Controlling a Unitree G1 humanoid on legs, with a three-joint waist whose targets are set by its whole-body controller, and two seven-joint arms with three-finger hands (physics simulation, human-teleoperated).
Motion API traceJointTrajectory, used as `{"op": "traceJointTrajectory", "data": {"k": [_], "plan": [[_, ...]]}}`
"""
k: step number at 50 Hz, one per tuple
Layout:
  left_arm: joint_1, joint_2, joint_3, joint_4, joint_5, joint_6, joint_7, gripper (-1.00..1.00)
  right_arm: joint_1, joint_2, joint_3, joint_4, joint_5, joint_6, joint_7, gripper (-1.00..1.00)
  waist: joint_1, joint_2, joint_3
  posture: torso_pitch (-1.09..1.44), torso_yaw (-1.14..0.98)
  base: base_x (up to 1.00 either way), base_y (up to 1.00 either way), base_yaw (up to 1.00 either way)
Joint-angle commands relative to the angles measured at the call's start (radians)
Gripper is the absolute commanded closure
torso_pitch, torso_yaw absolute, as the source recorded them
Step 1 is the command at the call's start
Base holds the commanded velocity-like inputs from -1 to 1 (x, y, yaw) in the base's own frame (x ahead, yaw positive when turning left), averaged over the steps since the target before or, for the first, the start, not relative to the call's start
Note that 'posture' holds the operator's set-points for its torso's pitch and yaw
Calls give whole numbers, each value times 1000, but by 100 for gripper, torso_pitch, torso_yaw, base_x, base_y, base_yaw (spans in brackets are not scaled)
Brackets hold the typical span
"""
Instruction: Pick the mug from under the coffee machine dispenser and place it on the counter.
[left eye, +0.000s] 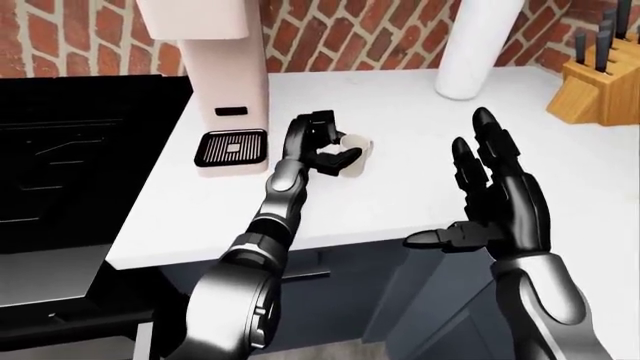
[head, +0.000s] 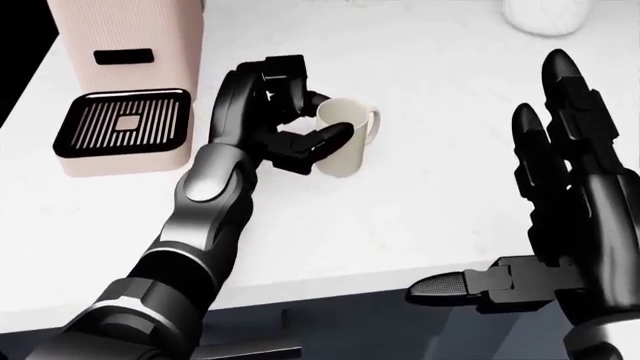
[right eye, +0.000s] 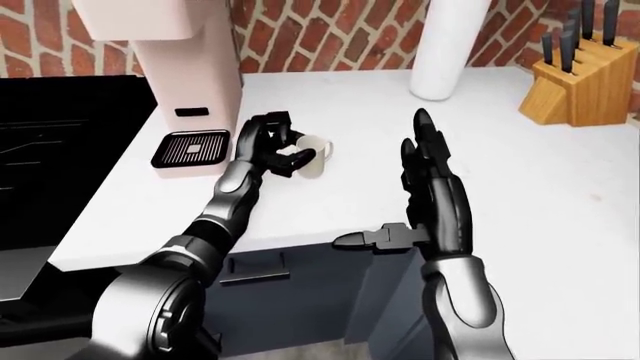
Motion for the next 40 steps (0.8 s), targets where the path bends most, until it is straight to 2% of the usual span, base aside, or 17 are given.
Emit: {"op": "traceJointTrajectory", "data": {"k": [1,2,3,4,6,7,8,10,12,27,30,34,40], "plan": [[-26,-2,5,-27,-15,-35,1,72,-20,-6,-4,-33,1,-26,-2,-100,-1,-5,-17,0,0,0,0,0],[-26,-2,6,-27,-15,-35,1,65,-21,-6,-4,-34,1,-25,-2,-100,-1,-5,-17,0,0,0,0,0],[-26,-2,5,-27,-15,-35,-1,38,-21,-6,-4,-35,1,-24,-2,-100,-1,-5,-17,0,0,0,0,0],[-27,-2,6,-28,-16,-34,-2,22,-21,-7,-5,-35,1,-24,-1,-100,-1,-5,-17,0,0,0,0,0],[-27,-3,5,-28,-16,-34,-4,24,-21,-7,-6,-35,1,-25,-1,-100,-2,-5,-16,0,0,0,0,0],[-27,-5,4,-28,-15,-34,-7,3,-21,-7,-6,-35,2,-25,0,-100,-2,-5,-16,0,0,0,0,0],[-28,-5,4,-28,-15,-34,-8,-9,-22,-8,-7,-35,2,-24,0,-100,-2,-5,-16,0,0,0,0,0],[-30,-4,5,-29,-16,-31,-10,-29,-27,-9,-7,-38,3,-18,-2,-100,-1,-6,-15,0,0,0,0,0],[-31,-4,5,-29,-17,-30,-11,-40,-27,-9,-7,-36,2,-19,-1,-100,-1,-6,-15,0,0,0,0,0],[-27,-8,8,-31,-26,-20,-20,-50,-22,-10,-6,-38,-2,-24,2,-100,0,-8,-15,0,0,0,0,0],[-28,-9,5,-33,-28,-18,-24,-67,-22,-9,-6,-38,-3,-24,3,-100,0,-8,-15,0,0,0,0,0],[-30,-14,0,-39,-35,-17,-32,-100,-19,-8,-6,-36,-5,-29,5,-100,0,-8,-15,0,0,0,0,0],[-30,-16,-7,-48,-43,-10,-42,-100,-18,-7,-3,-37,-9,-29,6,-100,1,-9,-14,0,0,0,0,0]]}}
